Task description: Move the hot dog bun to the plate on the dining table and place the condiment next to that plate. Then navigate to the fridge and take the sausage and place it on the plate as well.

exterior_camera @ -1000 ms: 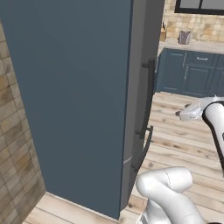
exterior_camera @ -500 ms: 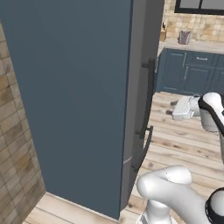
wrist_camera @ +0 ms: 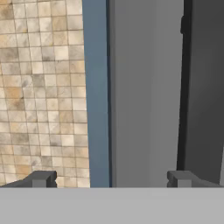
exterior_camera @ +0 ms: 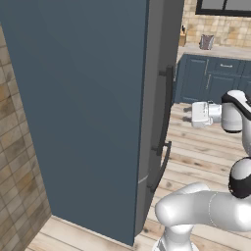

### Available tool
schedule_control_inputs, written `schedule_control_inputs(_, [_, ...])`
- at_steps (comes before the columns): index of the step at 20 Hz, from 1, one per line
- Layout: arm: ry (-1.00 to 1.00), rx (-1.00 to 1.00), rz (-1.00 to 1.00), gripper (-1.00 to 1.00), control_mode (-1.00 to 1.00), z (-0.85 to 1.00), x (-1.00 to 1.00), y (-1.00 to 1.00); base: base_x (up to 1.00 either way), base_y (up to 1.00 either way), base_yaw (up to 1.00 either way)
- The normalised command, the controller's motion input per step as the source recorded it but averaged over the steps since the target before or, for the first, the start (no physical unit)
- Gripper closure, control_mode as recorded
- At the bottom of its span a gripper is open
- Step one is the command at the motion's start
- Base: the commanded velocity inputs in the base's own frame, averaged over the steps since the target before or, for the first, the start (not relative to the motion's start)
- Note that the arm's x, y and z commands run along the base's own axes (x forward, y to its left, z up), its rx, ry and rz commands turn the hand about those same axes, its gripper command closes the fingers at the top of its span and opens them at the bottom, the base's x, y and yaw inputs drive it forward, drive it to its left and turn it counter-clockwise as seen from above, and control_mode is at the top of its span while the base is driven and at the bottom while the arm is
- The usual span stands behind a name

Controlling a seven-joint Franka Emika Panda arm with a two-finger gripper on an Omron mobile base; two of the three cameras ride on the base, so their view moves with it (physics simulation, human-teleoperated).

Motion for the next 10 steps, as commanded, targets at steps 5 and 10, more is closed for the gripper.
schedule_control_inputs(5, [-0.06,0.04,0.06,-1.0,-1.0,-0.09,0.24,-0.04,0.0,0.0,0.0])
schedule_control_inputs(10, [-0.08,0.0,0.0,-1.0,-1.0,-0.02,0.08,0.0,0.0,0.0,0.0])
